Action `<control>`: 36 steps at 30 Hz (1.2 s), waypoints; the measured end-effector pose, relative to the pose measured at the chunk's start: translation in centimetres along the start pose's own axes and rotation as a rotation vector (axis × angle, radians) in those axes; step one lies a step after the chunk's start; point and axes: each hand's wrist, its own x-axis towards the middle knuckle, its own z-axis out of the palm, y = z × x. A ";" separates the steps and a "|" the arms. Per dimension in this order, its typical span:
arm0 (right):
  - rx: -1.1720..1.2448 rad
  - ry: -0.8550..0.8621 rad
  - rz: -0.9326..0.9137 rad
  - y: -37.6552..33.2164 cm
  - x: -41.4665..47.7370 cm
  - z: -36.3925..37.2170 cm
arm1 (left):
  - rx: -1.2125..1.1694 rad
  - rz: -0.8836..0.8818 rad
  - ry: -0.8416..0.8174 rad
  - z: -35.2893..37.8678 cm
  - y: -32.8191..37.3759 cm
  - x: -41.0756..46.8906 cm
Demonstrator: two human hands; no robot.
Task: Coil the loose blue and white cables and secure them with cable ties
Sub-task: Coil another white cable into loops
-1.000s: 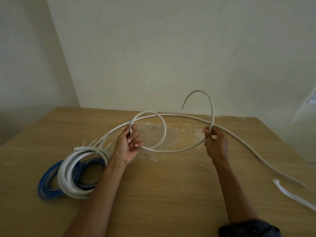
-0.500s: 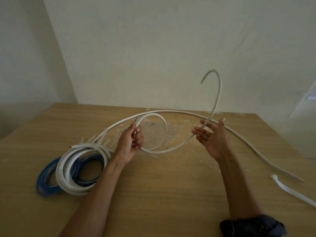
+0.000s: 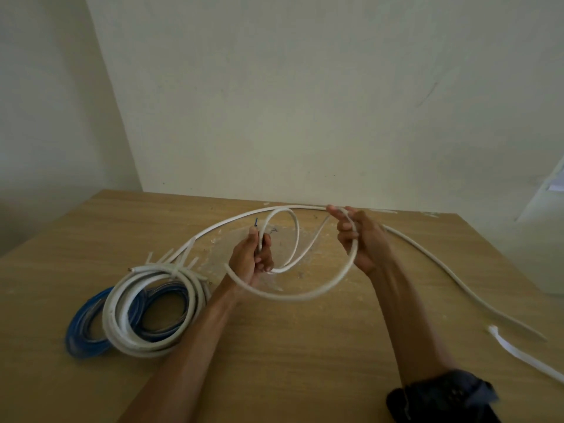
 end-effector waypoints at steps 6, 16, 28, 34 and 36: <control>-0.514 0.053 -0.225 -1.6 -0.2 3.1 | -0.165 0.019 0.048 -0.4 0.7 0.6; -1.567 -0.077 -1.101 -0.4 -1.4 9.6 | -0.186 -0.002 -0.158 2.7 2.4 -0.4; -1.530 -0.101 -0.876 5.9 -2.6 7.4 | -0.119 -0.113 -0.120 5.9 4.0 -0.6; -1.347 -0.115 -0.641 5.7 -4.3 5.2 | -0.186 -0.067 0.063 5.1 5.4 0.0; -1.534 -0.240 -0.483 5.3 -4.4 4.4 | -0.235 -0.043 0.040 4.7 5.6 0.3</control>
